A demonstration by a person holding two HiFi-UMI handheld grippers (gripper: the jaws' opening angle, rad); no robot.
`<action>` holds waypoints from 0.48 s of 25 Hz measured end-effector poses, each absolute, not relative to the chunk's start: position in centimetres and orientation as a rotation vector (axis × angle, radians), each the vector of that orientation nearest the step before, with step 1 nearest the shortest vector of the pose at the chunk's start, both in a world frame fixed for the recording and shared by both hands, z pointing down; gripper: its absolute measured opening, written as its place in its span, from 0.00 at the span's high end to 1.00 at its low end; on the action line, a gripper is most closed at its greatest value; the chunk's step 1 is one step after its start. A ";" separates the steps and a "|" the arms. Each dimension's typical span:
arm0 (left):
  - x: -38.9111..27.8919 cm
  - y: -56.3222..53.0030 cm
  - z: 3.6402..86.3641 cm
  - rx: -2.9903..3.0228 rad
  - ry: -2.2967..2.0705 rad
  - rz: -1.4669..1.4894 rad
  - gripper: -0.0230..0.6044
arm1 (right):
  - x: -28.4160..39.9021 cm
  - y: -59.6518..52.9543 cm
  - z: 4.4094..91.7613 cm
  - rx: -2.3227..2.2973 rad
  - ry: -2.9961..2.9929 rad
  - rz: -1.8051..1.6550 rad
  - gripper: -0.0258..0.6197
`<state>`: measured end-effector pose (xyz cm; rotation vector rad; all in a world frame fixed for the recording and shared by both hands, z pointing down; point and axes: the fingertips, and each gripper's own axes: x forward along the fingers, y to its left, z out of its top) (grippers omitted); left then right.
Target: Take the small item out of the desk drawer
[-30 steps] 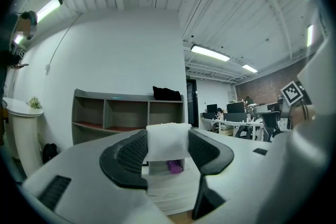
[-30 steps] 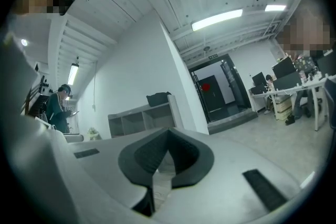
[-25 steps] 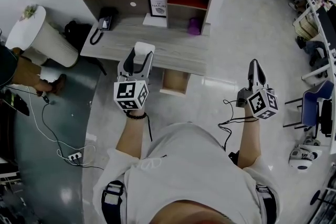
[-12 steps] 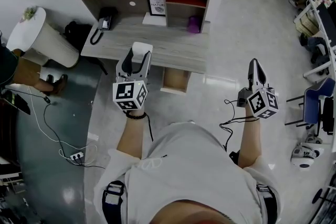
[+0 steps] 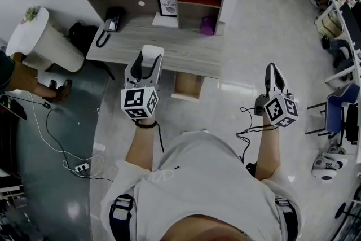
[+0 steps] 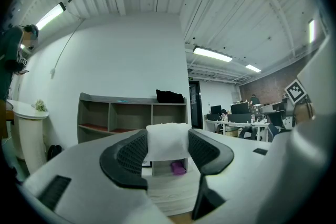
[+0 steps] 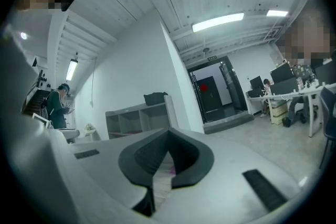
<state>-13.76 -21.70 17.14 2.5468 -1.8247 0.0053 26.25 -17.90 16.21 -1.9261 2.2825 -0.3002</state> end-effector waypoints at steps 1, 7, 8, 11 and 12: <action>-13.7 -21.7 17.1 2.548 -1.824 0.005 0.57 | 26.3 -17.9 16.3 -1.927 2.283 -0.303 0.96; -13.5 -21.7 17.6 2.541 -1.819 0.008 0.57 | 26.4 -18.0 16.6 -1.929 2.282 -0.315 0.96; -13.5 -21.7 17.6 2.540 -1.820 0.008 0.57 | 26.5 -18.0 16.7 -1.927 2.280 -0.319 0.96; -13.6 -21.7 17.6 2.539 -1.820 0.010 0.57 | 26.5 -18.0 16.8 -1.924 2.278 -0.330 0.96; -13.6 -21.7 17.6 2.538 -1.821 0.011 0.57 | 26.5 -18.1 16.8 -1.926 2.279 -0.332 0.96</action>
